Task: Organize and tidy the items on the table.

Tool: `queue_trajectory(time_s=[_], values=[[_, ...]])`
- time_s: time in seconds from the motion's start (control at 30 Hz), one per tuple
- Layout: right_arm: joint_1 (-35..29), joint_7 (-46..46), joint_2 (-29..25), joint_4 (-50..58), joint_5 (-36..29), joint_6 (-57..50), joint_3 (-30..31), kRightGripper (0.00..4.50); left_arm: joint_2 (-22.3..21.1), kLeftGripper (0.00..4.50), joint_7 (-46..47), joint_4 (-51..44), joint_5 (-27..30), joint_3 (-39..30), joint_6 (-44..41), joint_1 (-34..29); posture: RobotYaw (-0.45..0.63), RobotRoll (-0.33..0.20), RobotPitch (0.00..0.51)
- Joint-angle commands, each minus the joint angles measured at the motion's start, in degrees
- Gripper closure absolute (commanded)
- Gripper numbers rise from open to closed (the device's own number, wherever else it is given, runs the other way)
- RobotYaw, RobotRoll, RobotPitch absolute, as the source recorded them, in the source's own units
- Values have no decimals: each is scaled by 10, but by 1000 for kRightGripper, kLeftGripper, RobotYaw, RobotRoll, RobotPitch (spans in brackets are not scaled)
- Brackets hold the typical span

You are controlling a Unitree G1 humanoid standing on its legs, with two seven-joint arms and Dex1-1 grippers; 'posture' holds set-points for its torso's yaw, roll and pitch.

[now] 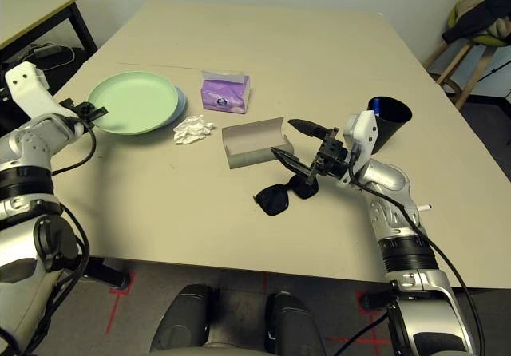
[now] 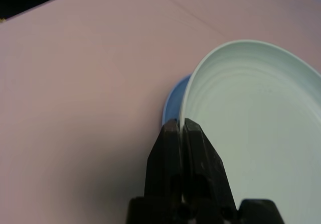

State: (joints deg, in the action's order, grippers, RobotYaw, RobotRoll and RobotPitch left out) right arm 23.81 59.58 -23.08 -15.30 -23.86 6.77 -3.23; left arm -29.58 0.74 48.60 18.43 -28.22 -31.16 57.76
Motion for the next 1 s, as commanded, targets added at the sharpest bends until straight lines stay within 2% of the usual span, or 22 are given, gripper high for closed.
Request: queue_trajectory(time_s=[0.03, 0.27, 0.53, 0.67, 0.83, 0.93, 0.97, 1.0], values=[[-10, -13, 6, 21, -2, -10, -2, 0, 10, 4478, 14, 59, -9, 6, 49, 31, 245, 0, 60], [-14, -49, 18, 49, -3, -30, -4, 0, 20, 4478, 26, 140, -20, 19, 109, 65, 224, 0, 64], [-17, -78, 17, 74, 3, -53, 3, 0, 20, 4478, 32, 181, -31, 34, 140, 72, 219, 0, 64], [-18, -71, 12, 81, 6, -64, 10, 0, 18, 3395, 34, 187, -35, 36, 144, 69, 225, 0, 63], [-11, -67, 10, 76, 11, -66, 11, 0, 11, 1426, 18, 176, -38, 48, 132, 60, 238, 0, 61], [-9, -66, 11, 73, 11, -66, 10, 0, 3, 241, -30, 155, -50, 74, 129, 46, 240, 0, 61], [-9, -66, 11, 73, 11, -67, 10, 0, 0, 56, -63, 139, -60, 92, 139, 36, 241, 0, 61], [-9, -65, 12, 73, 11, -67, 10, 0, -2, 56, -95, 121, -67, 108, 150, 26, 241, 0, 61]])
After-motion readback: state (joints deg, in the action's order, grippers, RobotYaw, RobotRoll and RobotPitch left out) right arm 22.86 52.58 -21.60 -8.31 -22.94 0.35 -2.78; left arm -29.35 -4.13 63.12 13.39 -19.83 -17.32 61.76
